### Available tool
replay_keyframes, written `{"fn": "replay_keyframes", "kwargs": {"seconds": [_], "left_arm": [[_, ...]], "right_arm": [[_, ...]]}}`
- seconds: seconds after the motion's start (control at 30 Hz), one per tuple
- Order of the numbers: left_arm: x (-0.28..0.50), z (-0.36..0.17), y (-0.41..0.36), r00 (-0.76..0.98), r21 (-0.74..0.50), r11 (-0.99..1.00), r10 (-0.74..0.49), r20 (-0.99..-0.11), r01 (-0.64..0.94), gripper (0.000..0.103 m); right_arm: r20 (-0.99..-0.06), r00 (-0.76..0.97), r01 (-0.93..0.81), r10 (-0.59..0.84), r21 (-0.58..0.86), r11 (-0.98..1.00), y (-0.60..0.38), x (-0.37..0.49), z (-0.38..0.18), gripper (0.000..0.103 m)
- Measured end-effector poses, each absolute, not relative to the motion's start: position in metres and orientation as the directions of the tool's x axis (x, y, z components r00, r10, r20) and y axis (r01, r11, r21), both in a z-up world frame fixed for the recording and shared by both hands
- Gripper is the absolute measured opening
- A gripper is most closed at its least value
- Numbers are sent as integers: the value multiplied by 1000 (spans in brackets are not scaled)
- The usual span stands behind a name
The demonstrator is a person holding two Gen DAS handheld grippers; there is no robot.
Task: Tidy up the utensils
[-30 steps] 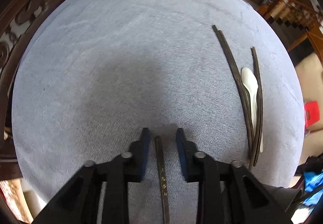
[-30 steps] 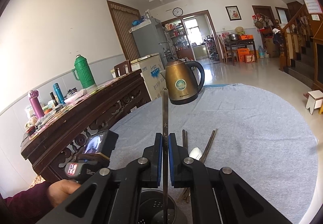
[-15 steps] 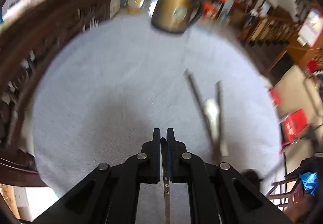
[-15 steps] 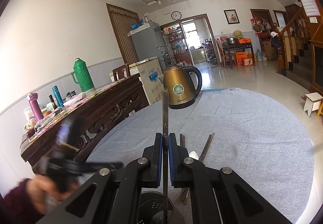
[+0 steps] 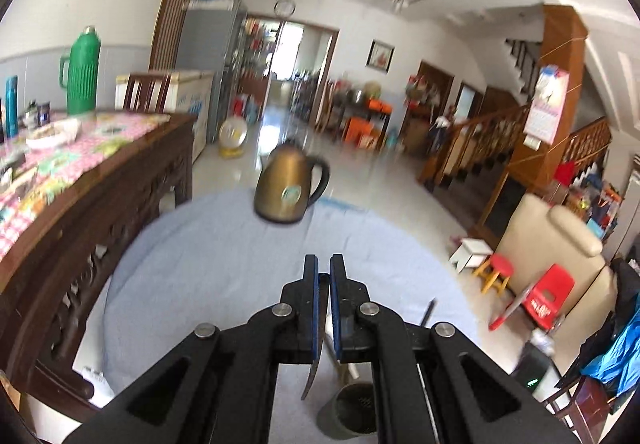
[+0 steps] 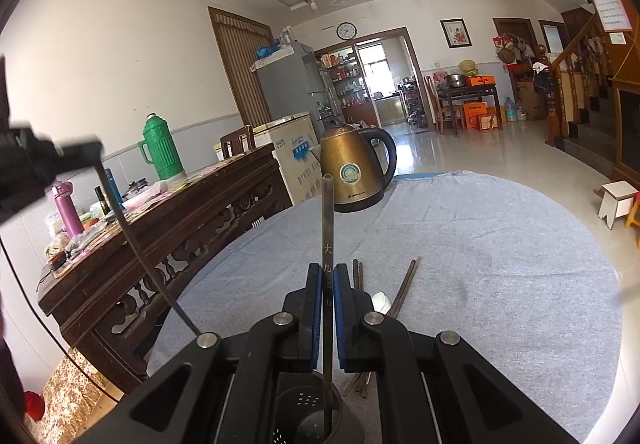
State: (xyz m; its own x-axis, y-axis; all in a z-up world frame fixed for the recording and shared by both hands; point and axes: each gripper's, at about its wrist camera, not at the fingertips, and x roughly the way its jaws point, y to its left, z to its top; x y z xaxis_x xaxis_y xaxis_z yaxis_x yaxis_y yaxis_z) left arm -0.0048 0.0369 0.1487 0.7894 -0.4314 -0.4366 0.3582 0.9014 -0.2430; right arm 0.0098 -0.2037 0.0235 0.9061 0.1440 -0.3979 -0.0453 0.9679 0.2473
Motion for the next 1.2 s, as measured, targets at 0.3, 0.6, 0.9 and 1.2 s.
{"fn": "replay_keyframes", "kwargs": {"seconds": [0.3,0.6,0.9,1.2], "left_arm": [[-27,193,16,800,-221,866,-499,-333,448,5],[-15,146,-8,738,-249,859,-512,-439,448,5],[17,89,-3,628,-325,851,-524,-576,413,29],[27,85,41,702,-373,873,-478,-528,314,44]], "right_arm": [[-399,907,-36,134,244,969,-205,6,20,7],[-412,900,-34,141,256,966,-210,0,16,7],[-418,884,-74,211,322,944,-218,-9,18,45],[-385,914,48,127,414,909,-263,-14,19,45]]}}
